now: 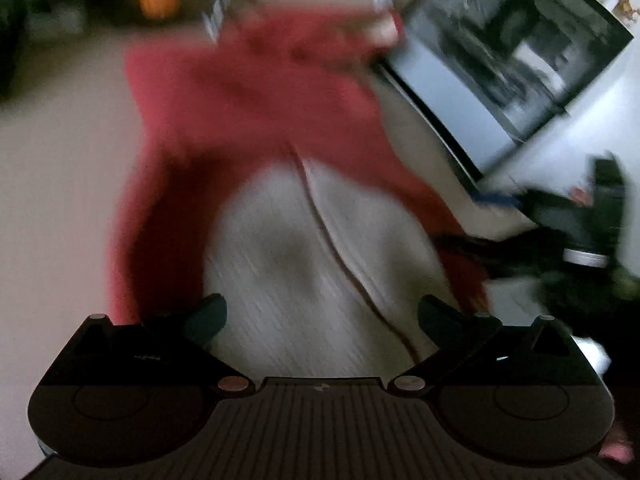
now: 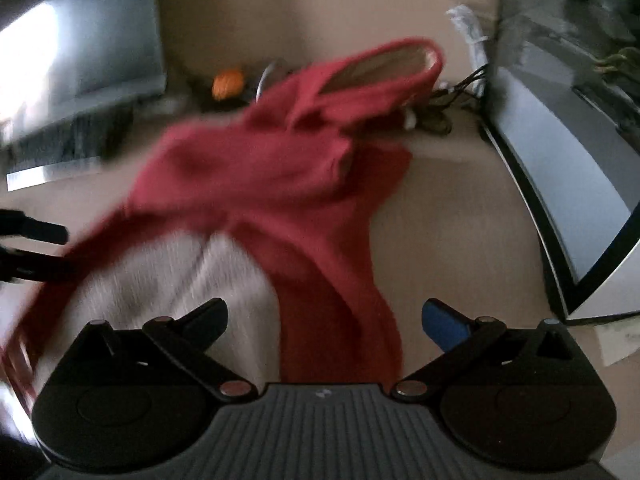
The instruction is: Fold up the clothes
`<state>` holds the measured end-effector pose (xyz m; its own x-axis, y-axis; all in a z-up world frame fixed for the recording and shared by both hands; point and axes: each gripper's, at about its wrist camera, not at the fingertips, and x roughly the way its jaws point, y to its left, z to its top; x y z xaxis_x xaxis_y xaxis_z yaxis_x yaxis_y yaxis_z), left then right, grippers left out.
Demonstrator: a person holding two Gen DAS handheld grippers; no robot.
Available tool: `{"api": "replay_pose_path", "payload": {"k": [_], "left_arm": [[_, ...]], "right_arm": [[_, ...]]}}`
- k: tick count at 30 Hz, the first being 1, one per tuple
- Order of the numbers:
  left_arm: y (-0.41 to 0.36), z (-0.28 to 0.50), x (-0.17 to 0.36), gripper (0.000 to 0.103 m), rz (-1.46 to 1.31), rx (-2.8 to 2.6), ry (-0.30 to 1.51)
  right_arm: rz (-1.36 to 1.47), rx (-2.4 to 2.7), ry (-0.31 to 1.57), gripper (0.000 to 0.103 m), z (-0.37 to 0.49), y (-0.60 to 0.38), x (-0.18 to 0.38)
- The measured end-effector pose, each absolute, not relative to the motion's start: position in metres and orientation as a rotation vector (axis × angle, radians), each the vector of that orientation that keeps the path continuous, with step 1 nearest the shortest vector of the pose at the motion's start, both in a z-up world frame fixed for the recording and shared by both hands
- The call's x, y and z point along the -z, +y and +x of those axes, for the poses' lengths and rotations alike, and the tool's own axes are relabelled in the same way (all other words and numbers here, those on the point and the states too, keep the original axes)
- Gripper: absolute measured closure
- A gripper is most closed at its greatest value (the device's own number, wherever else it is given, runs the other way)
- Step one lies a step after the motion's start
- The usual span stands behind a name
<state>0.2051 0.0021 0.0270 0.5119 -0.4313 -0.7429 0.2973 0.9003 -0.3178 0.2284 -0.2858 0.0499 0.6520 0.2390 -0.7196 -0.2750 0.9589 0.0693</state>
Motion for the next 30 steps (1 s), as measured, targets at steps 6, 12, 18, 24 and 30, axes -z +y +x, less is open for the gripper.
{"api": "replay_pose_path", "payload": {"k": [6,12,18,24,30], "left_arm": [[-0.041,0.256,-0.019,0.0,0.382,0.254,0.741],[-0.062,0.298,0.007,0.0,0.644,0.105,0.641],[0.032,0.292,-0.024,0.0,0.308,-0.181,0.638],[0.157,0.251,-0.042,0.0,-0.021,-0.432,0.686],[0.251,0.184,-0.035,0.0,-0.462,-0.508,0.728]], "right_arm": [[-0.116,-0.311,0.814,0.0,0.268,-0.243,-0.014],[-0.275,-0.381,0.797,0.0,0.286,-0.203,0.019],[-0.313,-0.461,0.726,0.0,0.265,-0.184,0.025],[-0.349,-0.592,0.713,0.0,0.236,-0.131,0.027],[-0.254,-0.559,0.756,0.0,0.247,-0.109,-0.004]]}}
